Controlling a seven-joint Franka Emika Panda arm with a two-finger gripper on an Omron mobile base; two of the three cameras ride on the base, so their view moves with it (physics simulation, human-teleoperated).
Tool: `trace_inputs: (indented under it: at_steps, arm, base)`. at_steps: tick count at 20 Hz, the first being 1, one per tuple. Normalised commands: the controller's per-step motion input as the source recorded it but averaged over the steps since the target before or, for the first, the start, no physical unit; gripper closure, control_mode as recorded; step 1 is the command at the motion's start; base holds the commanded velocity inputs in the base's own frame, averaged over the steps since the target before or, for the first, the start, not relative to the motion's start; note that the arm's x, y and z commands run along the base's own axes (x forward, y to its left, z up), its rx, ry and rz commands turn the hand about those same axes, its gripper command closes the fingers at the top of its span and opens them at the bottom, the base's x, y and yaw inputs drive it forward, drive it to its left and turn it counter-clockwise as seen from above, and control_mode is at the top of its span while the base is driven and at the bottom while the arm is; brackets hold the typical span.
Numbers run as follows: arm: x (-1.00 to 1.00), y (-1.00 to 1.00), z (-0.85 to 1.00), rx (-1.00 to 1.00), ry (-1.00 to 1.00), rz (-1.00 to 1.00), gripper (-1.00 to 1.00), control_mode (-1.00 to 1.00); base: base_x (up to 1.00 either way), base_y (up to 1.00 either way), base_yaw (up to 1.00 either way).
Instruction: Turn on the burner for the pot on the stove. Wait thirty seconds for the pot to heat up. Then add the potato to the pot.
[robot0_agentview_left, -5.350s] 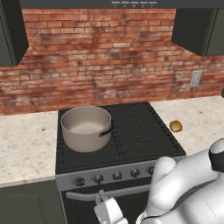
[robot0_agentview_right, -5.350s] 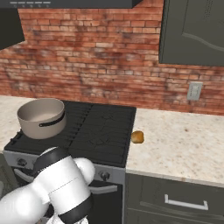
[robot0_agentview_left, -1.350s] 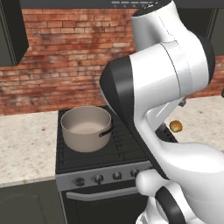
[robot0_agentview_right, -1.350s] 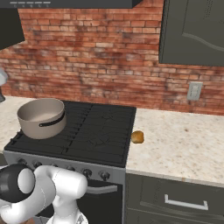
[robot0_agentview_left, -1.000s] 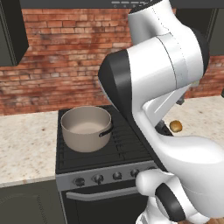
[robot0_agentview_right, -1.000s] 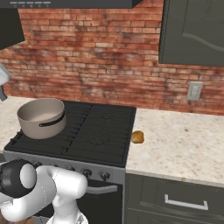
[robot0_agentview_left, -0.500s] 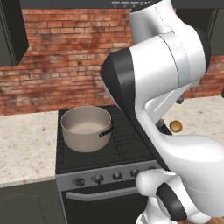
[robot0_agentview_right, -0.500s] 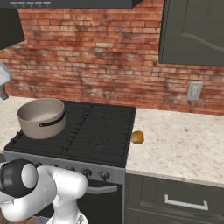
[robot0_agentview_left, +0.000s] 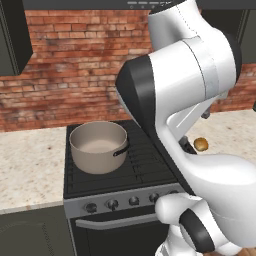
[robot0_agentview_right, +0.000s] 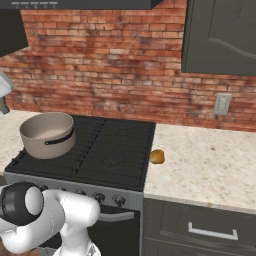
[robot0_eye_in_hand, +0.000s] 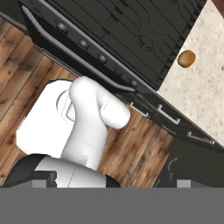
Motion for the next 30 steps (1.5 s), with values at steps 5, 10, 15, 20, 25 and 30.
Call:
trace_inputs:
  at_steps: [5,10,15,20,25,30]
  arm:
    - [0.0,0.0,0.0,0.0,0.0,0.0,-1.0,-1.0]
    - [0.17,0.0,-0.05,0.0,0.01,0.0,-1.0,-1.0]
    - [0.73,0.0,-0.24,0.0,0.05,-0.01,-1.0,-1.0]
    - [0.06,0.0,0.0,0.0,0.0,0.0,-1.0,-1.0]
    - [0.0,0.0,0.0,0.0,0.0,0.0,-1.0,-1.0]
    - [0.0,0.0,0.0,0.0,0.0,0.0,-1.0,-1.0]
  base:
    - [0.0,0.0,0.0]
    - [0.0,0.0,0.0]
    - [0.0,0.0,0.0]
    - [0.0,0.0,0.0]
    - [0.0,0.0,0.0]
    - [0.0,0.0,0.0]
